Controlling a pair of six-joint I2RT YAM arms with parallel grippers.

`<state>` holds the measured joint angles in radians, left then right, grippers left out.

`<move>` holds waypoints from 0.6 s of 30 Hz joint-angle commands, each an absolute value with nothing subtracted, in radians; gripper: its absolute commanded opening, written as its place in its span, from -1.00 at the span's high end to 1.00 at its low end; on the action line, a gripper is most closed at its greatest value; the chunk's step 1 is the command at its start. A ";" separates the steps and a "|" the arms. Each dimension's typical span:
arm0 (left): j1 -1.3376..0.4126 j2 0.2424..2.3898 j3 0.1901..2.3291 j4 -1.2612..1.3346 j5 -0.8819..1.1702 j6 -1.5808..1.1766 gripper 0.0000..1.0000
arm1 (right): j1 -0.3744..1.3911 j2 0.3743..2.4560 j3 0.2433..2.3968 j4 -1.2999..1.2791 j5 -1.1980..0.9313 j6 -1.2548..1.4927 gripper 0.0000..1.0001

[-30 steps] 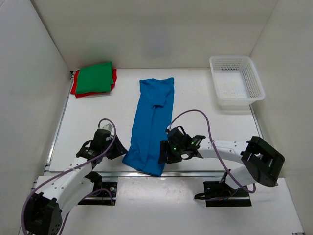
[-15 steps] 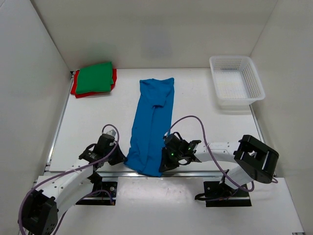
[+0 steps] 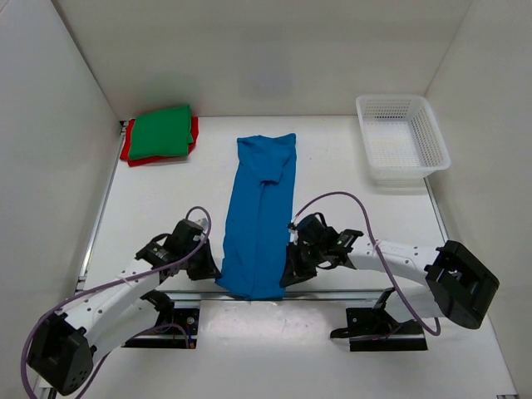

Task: Fold and stack the t-shirts
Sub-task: Grab the bottom of the folded rectangular tshirt with both arms, then fold the folded rectangular tshirt in 1/3 of the way

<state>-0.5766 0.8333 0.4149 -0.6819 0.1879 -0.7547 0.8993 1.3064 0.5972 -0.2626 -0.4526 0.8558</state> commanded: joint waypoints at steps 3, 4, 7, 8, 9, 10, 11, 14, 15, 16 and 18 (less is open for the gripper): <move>-0.486 0.914 0.566 -0.669 0.244 -0.667 1.00 | 0.787 1.290 0.667 -0.302 -0.551 0.778 1.00; -0.460 0.948 0.590 -0.661 0.253 -0.654 1.00 | 0.772 1.296 0.686 -0.311 -0.563 0.763 1.00; -0.404 1.070 0.673 -0.611 0.278 -0.618 1.00 | 0.680 1.334 0.736 -0.311 -0.601 0.738 1.00; -0.375 1.128 0.693 -0.592 0.284 -0.611 1.00 | 0.643 1.354 0.770 -0.317 -0.626 0.720 1.00; -0.362 1.155 0.734 -0.583 0.288 -0.595 1.00 | 0.602 1.370 0.787 -0.333 -0.636 0.688 1.00; -0.348 1.213 0.780 -0.569 0.304 -0.585 1.00 | 0.592 1.405 0.845 -0.362 -0.647 0.652 0.99; -0.332 1.241 0.802 -0.562 0.301 -0.581 1.00 | 0.554 1.446 0.903 -0.376 -0.646 0.635 1.00; -0.278 1.412 0.966 -0.532 0.319 -0.566 1.00 | 0.453 1.572 1.053 -0.458 -0.655 0.537 1.00; -0.258 1.442 0.998 -0.529 0.321 -0.565 1.00 | 0.439 1.630 1.121 -0.466 -0.664 0.520 1.00; -0.247 1.512 1.067 -0.523 0.318 -0.558 1.00 | 0.405 1.661 1.164 -0.489 -0.663 0.494 0.99; -0.223 1.676 1.260 -0.537 0.321 -0.545 1.00 | 0.364 1.799 1.329 -0.546 -0.663 0.459 1.00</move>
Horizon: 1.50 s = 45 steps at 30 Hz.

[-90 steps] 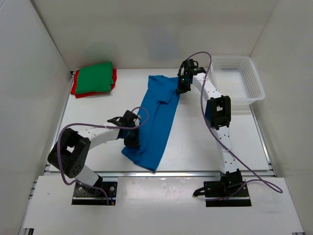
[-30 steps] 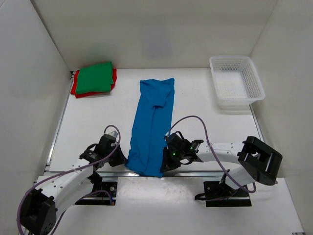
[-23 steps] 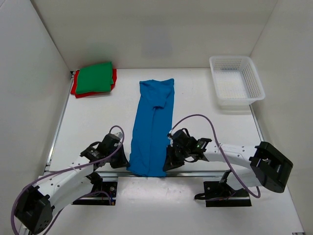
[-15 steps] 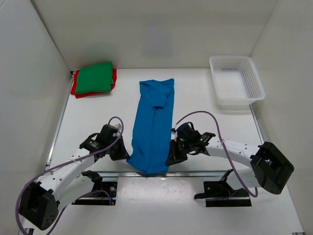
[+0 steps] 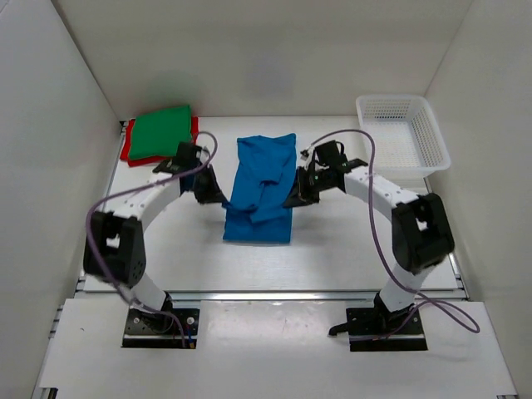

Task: Fold and stack the t-shirts
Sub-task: Fold the folded rectangular tshirt in 1/3 of the way, then grab one side of the 2/3 rectangular tshirt with both arms

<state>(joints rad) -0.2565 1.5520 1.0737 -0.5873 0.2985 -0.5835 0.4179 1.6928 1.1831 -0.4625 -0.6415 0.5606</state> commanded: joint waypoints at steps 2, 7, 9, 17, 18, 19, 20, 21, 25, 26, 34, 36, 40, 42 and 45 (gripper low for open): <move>-0.203 1.815 1.425 -0.563 0.344 -0.548 0.74 | 0.325 1.914 1.471 -0.587 -0.629 0.420 0.99; -0.164 2.104 1.768 -0.662 0.452 -0.546 -0.01 | 0.310 2.077 1.742 -0.719 -0.483 0.379 0.26; -0.159 2.135 1.786 -0.690 0.437 -0.517 -0.01 | 0.313 2.048 1.700 -0.684 -0.457 0.405 0.14; -0.166 1.836 1.309 -0.549 0.319 -0.480 -0.05 | 0.323 1.761 1.211 -0.467 -0.456 0.524 0.10; -0.170 1.798 1.231 -0.529 0.316 -0.474 -0.06 | 0.331 1.744 1.172 -0.407 -0.463 0.563 0.10; -0.185 1.755 1.154 -0.519 0.301 -0.486 -0.08 | 0.336 1.721 1.096 -0.349 -0.475 0.605 0.10; -0.198 1.738 1.116 -0.490 0.302 -0.495 -0.09 | 0.353 1.695 1.019 -0.319 -0.486 0.635 0.10; -0.201 1.706 1.032 -0.442 0.304 -0.523 -0.10 | 0.368 1.674 0.985 -0.242 -0.506 0.685 0.09; -0.235 1.640 0.850 -0.312 0.313 -0.619 -0.13 | 0.426 1.657 0.859 -0.066 -0.506 0.828 0.04; -0.239 1.634 0.827 -0.289 0.316 -0.632 -0.13 | 0.439 1.661 0.851 -0.054 -0.500 0.839 0.03; -0.282 1.672 0.793 -0.146 0.302 -0.753 -0.11 | 0.443 1.753 0.879 0.041 -0.491 0.891 0.33; -0.290 1.698 0.793 -0.134 0.311 -0.753 0.49 | 0.439 1.775 0.896 0.031 -0.502 0.882 0.99; -0.296 1.715 0.764 -0.158 0.394 -0.713 1.00 | 0.445 1.723 0.888 -0.052 -0.523 0.813 0.99; -0.314 1.623 0.723 -0.204 0.393 -0.677 1.00 | 0.457 1.657 0.853 -0.116 -0.505 0.766 1.00; -0.360 1.456 0.663 -0.279 0.359 -0.650 1.00 | 0.468 1.524 0.781 -0.207 -0.494 0.726 0.99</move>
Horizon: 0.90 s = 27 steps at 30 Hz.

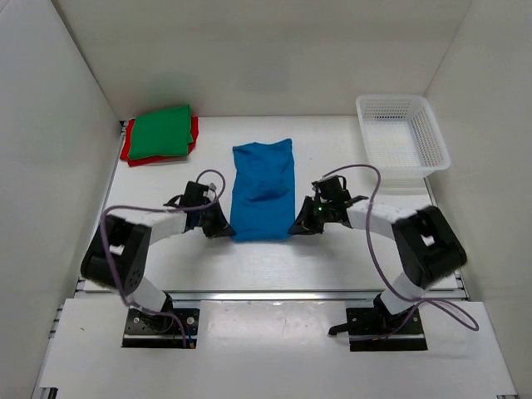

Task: Fold and stack the t-shirts
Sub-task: Grab one side of the 2/3 rectangular tshirt with both arms, then fold the long partially folded tshirt into a neat square

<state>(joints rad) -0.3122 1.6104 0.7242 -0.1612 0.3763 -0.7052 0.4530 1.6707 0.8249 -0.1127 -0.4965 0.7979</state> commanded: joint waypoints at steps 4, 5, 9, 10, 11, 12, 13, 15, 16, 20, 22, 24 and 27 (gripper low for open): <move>-0.475 1.243 0.602 -0.420 0.309 -0.681 1.00 | 0.495 1.315 0.646 -0.267 -0.491 0.745 0.98; -0.506 1.214 0.579 -0.419 0.305 -0.698 1.00 | 0.506 1.274 0.638 -0.268 -0.494 0.753 0.99; -0.545 1.059 0.460 -0.472 0.308 -0.752 1.00 | 0.584 1.163 0.554 -0.350 -0.469 0.797 1.00; -0.564 1.027 0.443 -0.491 0.284 -0.755 1.00 | 0.612 1.126 0.517 -0.350 -0.482 0.808 1.00; -0.580 1.010 0.437 -0.514 0.272 -0.758 1.00 | 0.639 1.093 0.500 -0.347 -0.486 0.842 0.99; -0.587 0.979 0.417 -0.531 0.278 -0.767 1.00 | 0.646 1.079 0.458 -0.336 -0.494 0.865 1.00; -0.591 0.947 0.401 -0.535 0.281 -0.785 1.00 | 0.676 1.059 0.439 -0.330 -0.495 0.879 1.00; -0.597 0.913 0.376 -0.517 0.296 -0.802 1.00 | 0.693 1.043 0.414 -0.318 -0.508 0.900 1.00; -0.600 0.913 0.377 -0.511 0.295 -0.802 1.00 | 0.693 1.048 0.411 -0.314 -0.512 0.897 1.00; -0.559 1.007 0.492 -0.509 0.324 -0.738 1.00 | 0.603 1.126 0.538 -0.366 -0.558 0.795 1.00; -0.516 1.073 0.594 -0.512 0.350 -0.707 1.00 | 0.543 1.167 0.639 -0.402 -0.572 0.735 1.00; -0.442 1.141 0.711 -0.514 0.360 -0.664 1.00 | 0.451 1.260 0.788 -0.416 -0.591 0.675 1.00; -0.350 1.320 0.921 -0.489 0.380 -0.606 1.00 | 0.355 1.414 0.990 -0.443 -0.617 0.586 1.00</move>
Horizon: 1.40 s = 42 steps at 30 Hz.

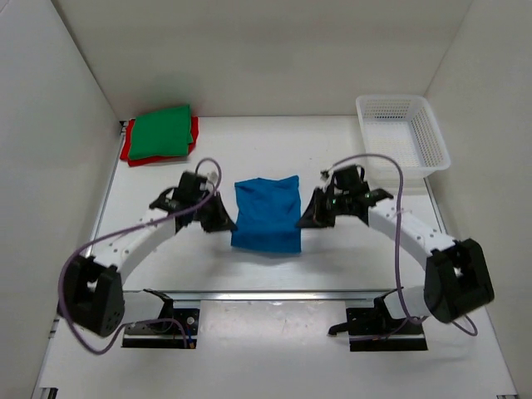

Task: Fold and stack the t-shirts
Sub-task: Fold the long partially folded tshirt into a neat square

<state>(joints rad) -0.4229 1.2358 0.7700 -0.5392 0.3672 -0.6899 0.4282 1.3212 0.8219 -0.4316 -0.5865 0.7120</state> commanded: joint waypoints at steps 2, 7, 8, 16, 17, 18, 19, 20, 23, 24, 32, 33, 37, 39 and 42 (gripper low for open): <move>-0.312 1.498 1.087 -0.486 0.361 -0.571 1.00 | 0.312 1.523 1.114 -0.454 -0.606 0.539 1.00; -0.236 1.843 1.403 -0.451 0.409 -0.563 0.05 | 0.239 1.849 1.428 -0.500 -0.583 0.476 0.63; -0.221 1.911 1.458 -0.424 0.445 -0.572 0.05 | 0.244 1.873 1.486 -0.509 -0.543 0.462 0.41; -0.152 1.916 1.352 -0.186 0.525 -0.627 -0.33 | 0.241 1.889 1.528 -0.517 -0.434 0.426 -0.16; -0.155 1.902 1.303 -0.160 0.520 -0.617 -0.33 | 0.235 1.875 1.511 -0.493 -0.436 0.429 -0.17; -0.159 1.878 1.255 -0.152 0.522 -0.617 -0.34 | 0.239 1.865 1.475 -0.468 -0.452 0.425 -0.15; -0.155 1.858 1.215 -0.126 0.512 -0.614 -0.35 | 0.233 1.862 1.448 -0.454 -0.471 0.425 -0.08; -0.161 1.852 1.201 -0.109 0.514 -0.617 -0.35 | 0.229 1.862 1.437 -0.442 -0.472 0.425 -0.06; -0.169 1.856 1.187 -0.103 0.506 -0.606 -0.33 | 0.232 1.877 1.411 -0.417 -0.471 0.422 0.00; -0.176 1.856 1.193 -0.104 0.509 -0.603 -0.32 | 0.230 1.881 1.408 -0.419 -0.475 0.417 0.02; -0.183 1.853 1.169 -0.084 0.486 -0.632 -0.22 | 0.245 1.924 1.371 -0.357 -0.505 0.428 0.14; -0.180 1.844 1.158 -0.101 0.477 -0.624 -0.22 | 0.245 1.913 1.362 -0.356 -0.500 0.422 0.15; -0.183 1.758 1.112 -0.136 0.443 -0.606 -0.24 | 0.241 1.841 1.276 -0.301 -0.511 0.457 0.16; -0.196 1.720 1.094 -0.149 0.430 -0.617 -0.23 | 0.244 1.818 1.217 -0.253 -0.526 0.468 0.19; -0.218 1.663 1.080 -0.182 0.388 -0.618 -0.20 | 0.264 1.766 1.165 -0.218 -0.563 0.492 0.31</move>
